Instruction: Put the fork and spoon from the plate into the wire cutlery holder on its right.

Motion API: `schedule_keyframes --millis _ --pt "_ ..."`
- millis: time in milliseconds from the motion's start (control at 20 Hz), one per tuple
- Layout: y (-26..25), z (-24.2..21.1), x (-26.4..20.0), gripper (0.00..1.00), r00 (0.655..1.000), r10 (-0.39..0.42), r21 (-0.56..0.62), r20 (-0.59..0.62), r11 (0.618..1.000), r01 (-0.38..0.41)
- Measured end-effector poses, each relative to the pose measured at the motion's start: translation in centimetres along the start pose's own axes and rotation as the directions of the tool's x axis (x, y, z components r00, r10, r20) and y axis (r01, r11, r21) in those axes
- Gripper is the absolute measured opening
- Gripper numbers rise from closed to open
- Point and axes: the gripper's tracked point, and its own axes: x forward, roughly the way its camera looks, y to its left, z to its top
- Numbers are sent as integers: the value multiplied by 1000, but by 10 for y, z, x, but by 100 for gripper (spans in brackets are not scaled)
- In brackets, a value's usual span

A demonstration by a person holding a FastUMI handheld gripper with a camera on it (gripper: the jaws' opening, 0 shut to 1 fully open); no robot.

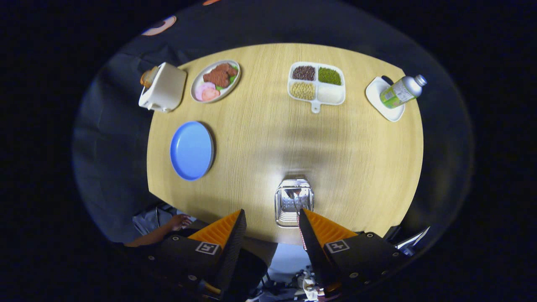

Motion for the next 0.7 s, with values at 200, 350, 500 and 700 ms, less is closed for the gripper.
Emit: schedule_keyframes --millis 200,350,500,700 --pt "3 29 -15 84 964 -32 17 264 999 28" --pt "9 60 -40 85 870 -59 36 490 998 48" --pt "23 81 -68 87 741 -45 40 670 999 25" --pt "13 100 -121 88 520 -113 87 846 993 75"
